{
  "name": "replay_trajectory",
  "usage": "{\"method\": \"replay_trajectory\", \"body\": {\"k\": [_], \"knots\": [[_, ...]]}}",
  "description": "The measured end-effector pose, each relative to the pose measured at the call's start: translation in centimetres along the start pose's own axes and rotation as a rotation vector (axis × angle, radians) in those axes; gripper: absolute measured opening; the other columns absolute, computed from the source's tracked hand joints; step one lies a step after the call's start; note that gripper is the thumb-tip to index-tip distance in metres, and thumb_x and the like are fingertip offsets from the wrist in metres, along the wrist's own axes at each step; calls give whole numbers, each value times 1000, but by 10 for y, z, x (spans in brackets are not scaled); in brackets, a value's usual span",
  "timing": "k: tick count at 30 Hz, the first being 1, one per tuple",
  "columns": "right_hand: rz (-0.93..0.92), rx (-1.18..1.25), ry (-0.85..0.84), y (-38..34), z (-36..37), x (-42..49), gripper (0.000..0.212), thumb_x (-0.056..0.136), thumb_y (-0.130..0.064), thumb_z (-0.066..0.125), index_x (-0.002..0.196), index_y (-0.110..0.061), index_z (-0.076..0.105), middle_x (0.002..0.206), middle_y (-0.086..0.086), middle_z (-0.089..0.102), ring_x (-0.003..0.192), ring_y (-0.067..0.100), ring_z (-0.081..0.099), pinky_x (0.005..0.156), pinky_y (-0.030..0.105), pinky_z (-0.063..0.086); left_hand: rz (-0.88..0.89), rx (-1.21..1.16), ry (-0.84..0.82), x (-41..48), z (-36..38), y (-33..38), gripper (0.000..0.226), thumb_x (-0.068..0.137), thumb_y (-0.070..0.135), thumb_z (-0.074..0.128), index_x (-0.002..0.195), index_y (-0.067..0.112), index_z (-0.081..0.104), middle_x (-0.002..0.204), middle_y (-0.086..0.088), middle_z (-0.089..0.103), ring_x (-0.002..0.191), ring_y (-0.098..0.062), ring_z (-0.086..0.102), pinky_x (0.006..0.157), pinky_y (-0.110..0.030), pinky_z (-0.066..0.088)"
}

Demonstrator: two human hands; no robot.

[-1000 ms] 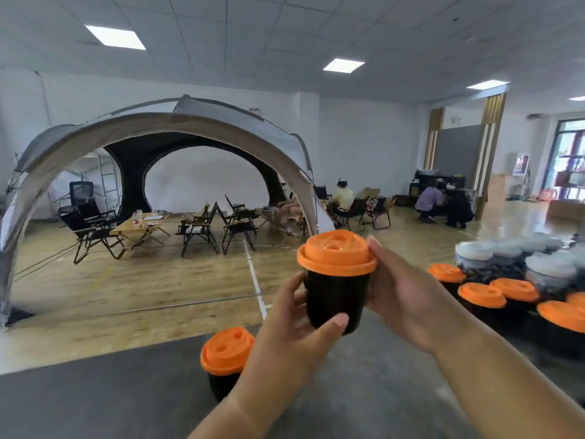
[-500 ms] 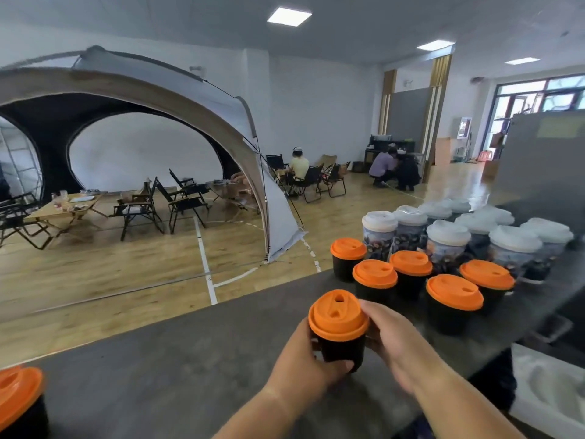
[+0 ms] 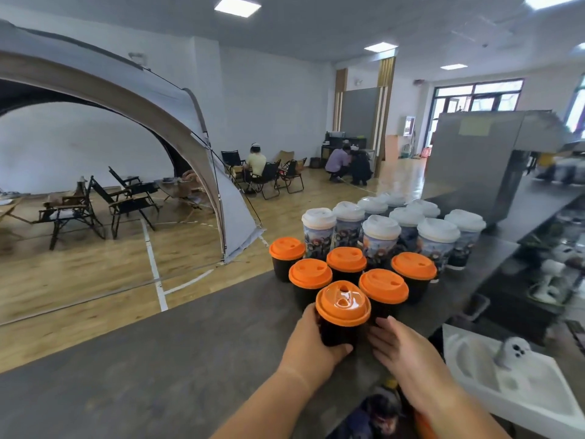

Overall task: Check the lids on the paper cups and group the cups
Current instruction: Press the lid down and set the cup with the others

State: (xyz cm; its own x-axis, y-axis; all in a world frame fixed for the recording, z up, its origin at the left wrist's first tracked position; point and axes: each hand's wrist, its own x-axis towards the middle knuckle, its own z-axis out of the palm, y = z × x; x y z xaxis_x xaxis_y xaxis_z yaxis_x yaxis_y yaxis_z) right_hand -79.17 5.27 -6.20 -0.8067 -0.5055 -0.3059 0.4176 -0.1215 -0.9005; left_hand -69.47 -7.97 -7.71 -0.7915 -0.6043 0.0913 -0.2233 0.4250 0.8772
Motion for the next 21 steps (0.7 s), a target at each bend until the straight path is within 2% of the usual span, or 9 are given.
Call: {"method": "replay_trajectory", "body": {"k": [3,4,6,9,12,16,18,21], "knots": [[-107,-35,161,9,1,-9,25,100,-15,49,120,-3,55,97,14,58,88,25,58,77,37,48,-70,-11,-25,-14,-13,-3,112,65,32,85,152,21,14,150,3,37,139,-12,35,113,-29,32],[-144,-45,195,13,3,-14,21,99,-12,50,115,0,57,89,13,55,79,24,56,69,35,47,-81,-10,-8,-21,-22,-5,115,68,33,84,153,21,9,153,2,32,141,-12,31,115,-28,29],[-199,-76,188,21,12,-28,16,98,-6,49,105,4,60,82,14,54,71,25,55,63,35,46,-74,-24,51,-38,-43,-9,107,74,32,81,153,22,10,154,2,31,141,-10,31,114,-26,28],[-267,-117,49,32,49,-59,20,99,-2,45,89,0,62,82,19,58,73,27,58,66,35,47,-69,-68,132,-68,-88,-8,88,82,30,74,151,23,20,146,5,39,133,-8,39,106,-19,30],[-284,-118,-150,45,108,-94,22,100,-4,45,89,-2,64,82,17,64,75,25,61,68,35,47,-22,-97,213,-106,-141,-5,68,85,32,71,142,29,33,135,8,49,120,-3,48,99,-14,35],[-254,-118,-366,72,202,-147,22,99,-7,46,88,-3,64,74,11,66,71,22,60,64,32,46,42,-129,292,-180,-220,-4,48,87,32,68,128,38,42,120,19,54,110,8,53,86,-3,40],[-250,-144,-470,88,247,-178,21,100,-9,45,92,-3,63,71,6,66,69,18,59,65,31,44,82,-157,334,-223,-263,-5,43,88,28,67,121,42,43,119,20,56,110,10,53,91,-3,41],[-251,-198,-589,114,311,-220,20,101,-12,45,95,-5,63,75,3,66,71,15,60,67,30,45,150,-205,421,-285,-326,-12,41,89,18,67,122,34,49,120,14,60,111,6,57,97,-13,44]]}}
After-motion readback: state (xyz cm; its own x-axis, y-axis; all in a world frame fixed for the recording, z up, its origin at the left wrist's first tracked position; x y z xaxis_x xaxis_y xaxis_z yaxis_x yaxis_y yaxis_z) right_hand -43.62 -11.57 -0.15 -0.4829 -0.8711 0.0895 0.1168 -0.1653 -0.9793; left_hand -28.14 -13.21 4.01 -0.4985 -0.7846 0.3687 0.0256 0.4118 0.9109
